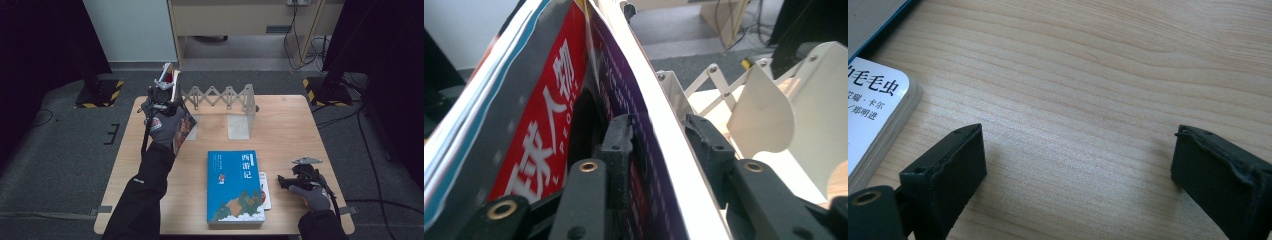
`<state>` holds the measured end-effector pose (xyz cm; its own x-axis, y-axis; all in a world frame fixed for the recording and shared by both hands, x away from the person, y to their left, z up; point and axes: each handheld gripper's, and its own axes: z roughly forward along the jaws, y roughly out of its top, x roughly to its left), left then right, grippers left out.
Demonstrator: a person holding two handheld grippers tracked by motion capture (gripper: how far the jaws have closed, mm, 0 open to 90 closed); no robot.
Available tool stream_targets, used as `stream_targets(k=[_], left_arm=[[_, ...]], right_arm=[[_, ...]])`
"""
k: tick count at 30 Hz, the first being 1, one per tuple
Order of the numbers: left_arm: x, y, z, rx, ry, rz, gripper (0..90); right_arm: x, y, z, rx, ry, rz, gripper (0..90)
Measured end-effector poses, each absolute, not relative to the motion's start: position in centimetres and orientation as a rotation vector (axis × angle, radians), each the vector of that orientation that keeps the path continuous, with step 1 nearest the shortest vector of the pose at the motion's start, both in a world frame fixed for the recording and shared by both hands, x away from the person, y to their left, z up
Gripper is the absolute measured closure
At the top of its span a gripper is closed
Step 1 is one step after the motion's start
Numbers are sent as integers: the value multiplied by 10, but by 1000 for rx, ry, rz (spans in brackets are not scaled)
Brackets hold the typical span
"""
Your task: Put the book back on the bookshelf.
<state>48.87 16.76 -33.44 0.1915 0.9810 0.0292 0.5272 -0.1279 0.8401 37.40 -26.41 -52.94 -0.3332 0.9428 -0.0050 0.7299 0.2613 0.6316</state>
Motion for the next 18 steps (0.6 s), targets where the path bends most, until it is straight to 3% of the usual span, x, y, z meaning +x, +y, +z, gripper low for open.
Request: stream_targets(k=[4,9,15,18], left_arm=[[498,164,-336,1770,1468,808,641],[499,168,-334,1768,1477,801,803],[497,182,-328,1667,1459,767,817],[498,178,-324,1637,1441,822,818]], right_arm=[[374,-264,-529,1521,2159,764,76],[374,-264,-529,1516,2162,764,76],[374,-264,-529,1517,2161,764,76],[374,-264,-529,1514,2162,764,75]])
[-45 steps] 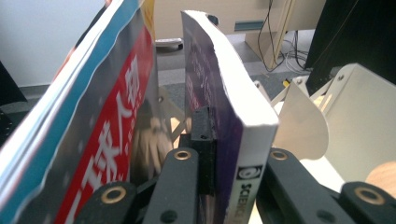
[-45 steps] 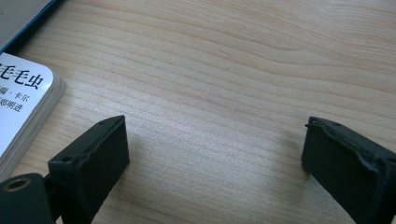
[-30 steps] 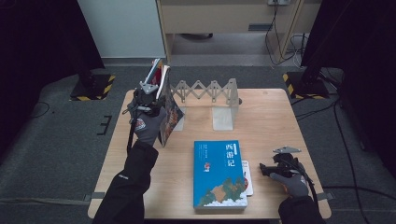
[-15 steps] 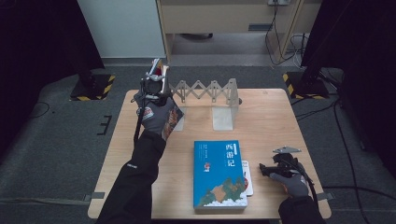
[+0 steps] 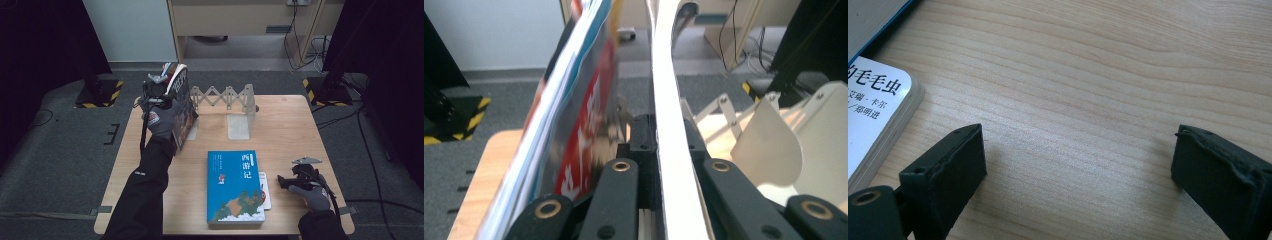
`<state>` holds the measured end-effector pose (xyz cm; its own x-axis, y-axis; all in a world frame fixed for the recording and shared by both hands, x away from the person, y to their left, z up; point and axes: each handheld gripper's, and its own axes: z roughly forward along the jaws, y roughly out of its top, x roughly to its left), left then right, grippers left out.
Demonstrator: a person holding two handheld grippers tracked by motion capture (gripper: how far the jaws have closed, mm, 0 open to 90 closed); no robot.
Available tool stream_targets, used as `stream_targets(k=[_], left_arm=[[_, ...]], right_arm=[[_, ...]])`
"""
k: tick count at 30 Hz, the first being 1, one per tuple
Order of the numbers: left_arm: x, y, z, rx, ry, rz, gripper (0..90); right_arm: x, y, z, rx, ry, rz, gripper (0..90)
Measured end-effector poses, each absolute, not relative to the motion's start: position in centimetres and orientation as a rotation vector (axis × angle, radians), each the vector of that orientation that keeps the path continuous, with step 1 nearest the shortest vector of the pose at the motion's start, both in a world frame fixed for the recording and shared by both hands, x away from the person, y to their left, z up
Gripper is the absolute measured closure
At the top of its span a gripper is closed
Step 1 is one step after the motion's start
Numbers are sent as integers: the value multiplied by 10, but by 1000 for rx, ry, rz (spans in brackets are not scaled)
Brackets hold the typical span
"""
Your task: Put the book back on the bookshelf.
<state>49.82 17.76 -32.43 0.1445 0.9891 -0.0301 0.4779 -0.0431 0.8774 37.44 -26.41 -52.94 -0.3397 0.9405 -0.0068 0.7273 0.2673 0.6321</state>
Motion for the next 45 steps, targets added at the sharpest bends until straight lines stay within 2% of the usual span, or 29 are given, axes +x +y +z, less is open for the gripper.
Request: stream_targets(k=[5,11,16,26,35,45], left_arm=[[508,169,-326,1628,1473,879,818],[516,168,-336,1603,1522,885,818],[515,166,-341,1634,1518,949,816],[512,171,-342,1667,1498,974,773],[492,169,-332,1651,1424,953,678],[464,170,-320,1634,1349,974,646]], right_arm=[[374,-264,-529,1519,2163,767,75],[374,-264,-530,1515,2165,768,74],[374,-264,-529,1517,2165,768,75],[374,-264,-529,1520,2164,768,75],[374,-264,-530,1515,2164,767,76],[374,-262,-526,1506,2174,756,97]])
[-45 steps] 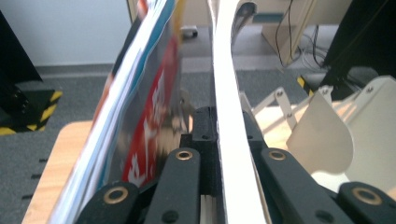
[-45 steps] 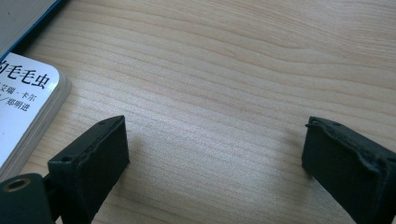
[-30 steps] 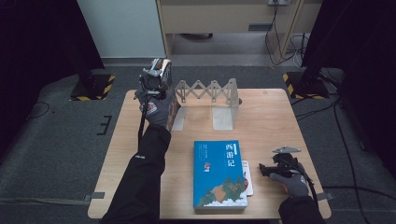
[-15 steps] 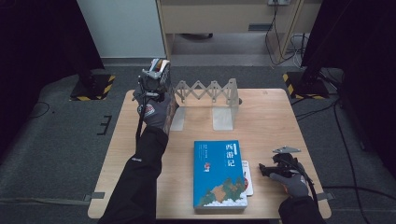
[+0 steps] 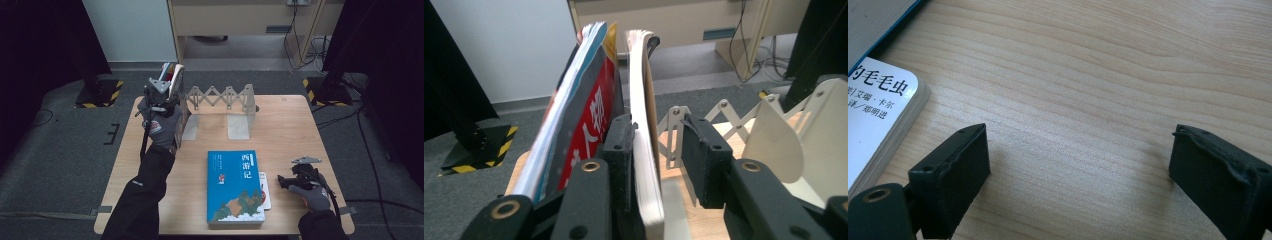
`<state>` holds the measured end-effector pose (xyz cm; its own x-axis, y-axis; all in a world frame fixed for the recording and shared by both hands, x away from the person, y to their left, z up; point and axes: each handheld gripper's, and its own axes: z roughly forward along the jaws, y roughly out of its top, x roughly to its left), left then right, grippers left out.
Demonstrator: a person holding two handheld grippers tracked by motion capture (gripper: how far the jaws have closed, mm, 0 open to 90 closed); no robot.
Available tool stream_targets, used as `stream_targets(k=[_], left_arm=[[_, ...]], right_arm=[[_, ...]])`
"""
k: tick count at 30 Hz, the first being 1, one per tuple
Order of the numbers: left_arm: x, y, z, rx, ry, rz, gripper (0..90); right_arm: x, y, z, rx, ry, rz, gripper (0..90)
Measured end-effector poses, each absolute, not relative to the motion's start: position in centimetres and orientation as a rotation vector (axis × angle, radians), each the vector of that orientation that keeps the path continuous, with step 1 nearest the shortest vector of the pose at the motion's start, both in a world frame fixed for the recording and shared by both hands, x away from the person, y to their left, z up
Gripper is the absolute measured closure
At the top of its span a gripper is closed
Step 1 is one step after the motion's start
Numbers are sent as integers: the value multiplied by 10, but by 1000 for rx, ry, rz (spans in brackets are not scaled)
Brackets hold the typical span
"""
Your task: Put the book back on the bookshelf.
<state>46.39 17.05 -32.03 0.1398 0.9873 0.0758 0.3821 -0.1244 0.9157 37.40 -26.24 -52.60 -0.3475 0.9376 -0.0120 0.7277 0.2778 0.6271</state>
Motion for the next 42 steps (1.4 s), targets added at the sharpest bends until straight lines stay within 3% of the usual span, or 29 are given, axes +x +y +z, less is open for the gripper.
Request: stream_targets(k=[26,42], left_arm=[[414,188,-306,1582,1204,898,529],[385,192,-348,1631,1142,692,459]], right_arm=[[372,-260,-517,1504,2139,814,112],[369,-256,-503,1518,2130,901,167]])
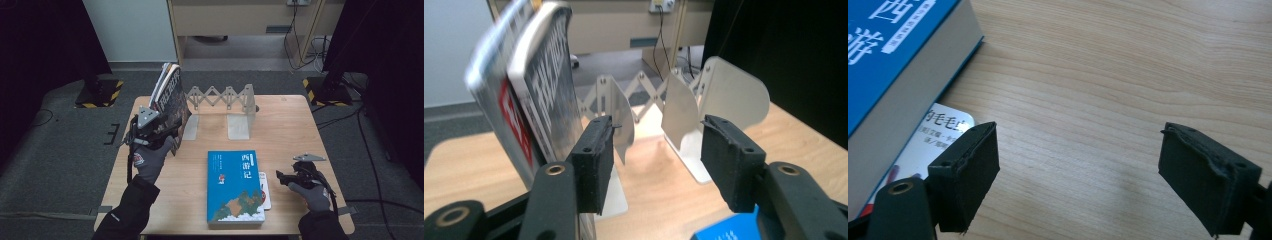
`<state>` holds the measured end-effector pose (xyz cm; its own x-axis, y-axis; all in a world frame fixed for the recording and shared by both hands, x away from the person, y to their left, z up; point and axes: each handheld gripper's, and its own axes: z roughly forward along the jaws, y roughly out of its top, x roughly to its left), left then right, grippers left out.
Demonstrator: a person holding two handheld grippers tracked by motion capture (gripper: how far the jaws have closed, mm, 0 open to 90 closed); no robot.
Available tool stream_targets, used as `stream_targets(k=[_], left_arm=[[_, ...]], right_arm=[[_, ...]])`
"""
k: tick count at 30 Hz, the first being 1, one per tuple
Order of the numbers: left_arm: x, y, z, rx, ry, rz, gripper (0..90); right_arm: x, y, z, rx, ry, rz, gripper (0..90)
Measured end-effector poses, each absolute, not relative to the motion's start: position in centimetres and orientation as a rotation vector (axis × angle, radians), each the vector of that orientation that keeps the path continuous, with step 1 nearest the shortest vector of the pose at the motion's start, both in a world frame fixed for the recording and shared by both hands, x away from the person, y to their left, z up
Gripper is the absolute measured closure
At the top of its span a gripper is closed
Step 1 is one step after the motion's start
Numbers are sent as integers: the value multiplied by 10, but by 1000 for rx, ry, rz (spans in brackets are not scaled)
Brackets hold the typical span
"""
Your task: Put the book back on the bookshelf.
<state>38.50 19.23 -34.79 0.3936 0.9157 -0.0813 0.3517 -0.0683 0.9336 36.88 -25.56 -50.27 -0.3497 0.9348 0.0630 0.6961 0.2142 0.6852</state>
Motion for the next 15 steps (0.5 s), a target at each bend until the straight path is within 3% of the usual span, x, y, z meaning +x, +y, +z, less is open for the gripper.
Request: stream_targets(k=[15], left_arm=[[376,181,-407,1748,1133,567,393]], right_arm=[[364,-242,-493,1480,2166,942,246]])
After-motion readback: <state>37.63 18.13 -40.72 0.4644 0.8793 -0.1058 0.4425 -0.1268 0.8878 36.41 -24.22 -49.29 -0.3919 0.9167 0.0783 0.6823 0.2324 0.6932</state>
